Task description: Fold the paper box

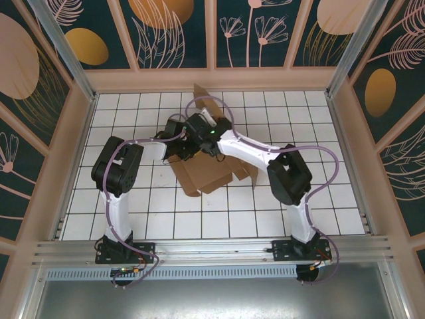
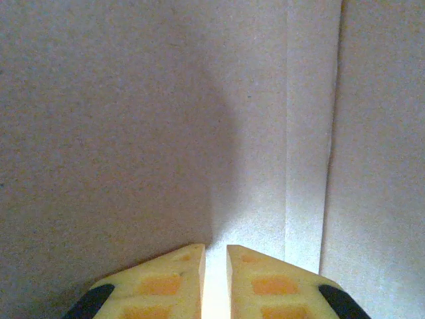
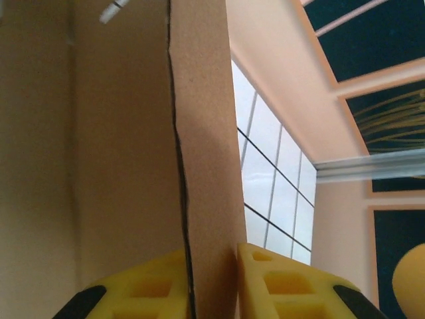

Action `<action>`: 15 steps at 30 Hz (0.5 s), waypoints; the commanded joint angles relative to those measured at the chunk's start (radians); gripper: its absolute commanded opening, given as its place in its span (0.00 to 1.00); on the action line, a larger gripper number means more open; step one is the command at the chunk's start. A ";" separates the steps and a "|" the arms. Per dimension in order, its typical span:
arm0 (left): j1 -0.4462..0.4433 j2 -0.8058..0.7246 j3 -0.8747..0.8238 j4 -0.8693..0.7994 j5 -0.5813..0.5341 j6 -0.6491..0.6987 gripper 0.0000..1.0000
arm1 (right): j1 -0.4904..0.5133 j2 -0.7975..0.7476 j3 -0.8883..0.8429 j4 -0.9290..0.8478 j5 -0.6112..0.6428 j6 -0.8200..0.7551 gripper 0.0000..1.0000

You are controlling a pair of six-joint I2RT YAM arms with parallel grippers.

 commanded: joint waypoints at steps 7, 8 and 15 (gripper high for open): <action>0.009 0.005 -0.018 -0.002 -0.004 -0.018 0.18 | 0.025 -0.002 -0.391 0.758 0.156 -0.623 0.19; 0.009 0.003 -0.019 -0.001 -0.002 -0.018 0.17 | 0.028 -0.001 -0.405 0.802 0.156 -0.650 0.19; 0.040 -0.093 -0.098 0.156 0.033 -0.074 0.22 | 0.040 -0.063 -0.515 1.196 0.118 -0.901 0.16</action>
